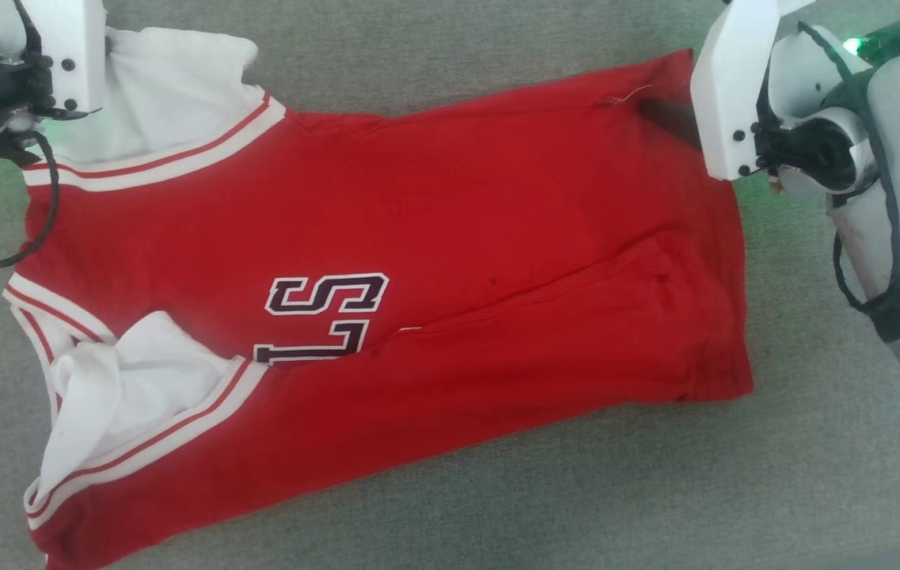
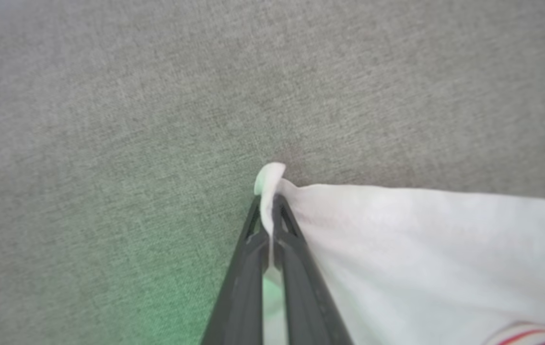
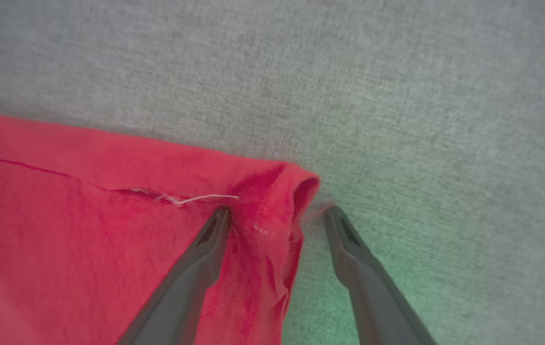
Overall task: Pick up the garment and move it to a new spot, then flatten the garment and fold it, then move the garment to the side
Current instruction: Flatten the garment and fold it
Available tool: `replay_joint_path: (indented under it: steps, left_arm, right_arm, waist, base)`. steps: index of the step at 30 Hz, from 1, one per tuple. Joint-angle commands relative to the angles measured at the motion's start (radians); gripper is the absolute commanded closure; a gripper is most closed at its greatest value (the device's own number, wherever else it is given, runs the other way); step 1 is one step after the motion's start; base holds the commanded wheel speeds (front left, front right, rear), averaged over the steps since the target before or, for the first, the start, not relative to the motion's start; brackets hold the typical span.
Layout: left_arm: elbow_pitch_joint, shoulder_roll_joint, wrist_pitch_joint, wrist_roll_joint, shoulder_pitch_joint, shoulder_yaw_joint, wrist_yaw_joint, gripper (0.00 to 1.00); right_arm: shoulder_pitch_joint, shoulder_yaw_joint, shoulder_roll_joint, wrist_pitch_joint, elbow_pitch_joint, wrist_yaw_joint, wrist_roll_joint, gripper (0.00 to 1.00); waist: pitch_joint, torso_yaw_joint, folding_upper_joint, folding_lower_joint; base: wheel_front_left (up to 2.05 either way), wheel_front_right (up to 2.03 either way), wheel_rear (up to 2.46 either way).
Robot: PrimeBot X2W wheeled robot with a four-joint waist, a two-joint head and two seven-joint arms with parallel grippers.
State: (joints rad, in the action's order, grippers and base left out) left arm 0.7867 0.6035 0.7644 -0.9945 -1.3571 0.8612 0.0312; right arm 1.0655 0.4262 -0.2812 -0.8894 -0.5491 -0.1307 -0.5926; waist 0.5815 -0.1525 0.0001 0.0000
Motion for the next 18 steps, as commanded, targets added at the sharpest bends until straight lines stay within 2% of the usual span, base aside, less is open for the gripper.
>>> replay_joint_path:
  steps: [1, 9, 13, 18]
  left_arm:
    - [0.032, -0.008, -0.003, 0.003, 0.032, 0.012, -0.001, 1.00]
    - [0.050, -0.022, -0.031, -0.012, 0.006, 0.000, -0.036, 1.00]
    - [0.026, -0.022, -0.017, -0.032, 0.005, -0.009, -0.039, 1.00]
    - [-0.049, 0.006, 0.004, -0.039, 0.024, -0.010, -0.031, 1.00]
  right_arm:
    - [-0.045, 0.033, 0.011, -0.023, -0.053, 0.000, -0.015, 1.00]
    - [-0.025, 0.065, -0.060, 0.048, -0.031, 0.001, -0.043, 1.00]
    - [-0.040, 0.075, -0.104, 0.083, 0.018, 0.001, -0.069, 1.00]
    - [-0.071, 0.074, -0.151, 0.115, 0.090, 0.001, -0.091, 1.00]
  waist:
    - [0.000, 0.008, -0.0001, 0.0000]
    - [-0.033, 0.046, -0.0001, 0.0000]
    - [-0.066, 0.063, -0.0001, 0.0000]
    - [-0.104, 0.084, -0.0001, 0.0000]
  base:
    - [0.00, 0.00, 0.00]
    - [0.00, 0.00, 0.00]
    - [0.00, 0.00, 0.00]
    - [0.00, 0.00, 0.00]
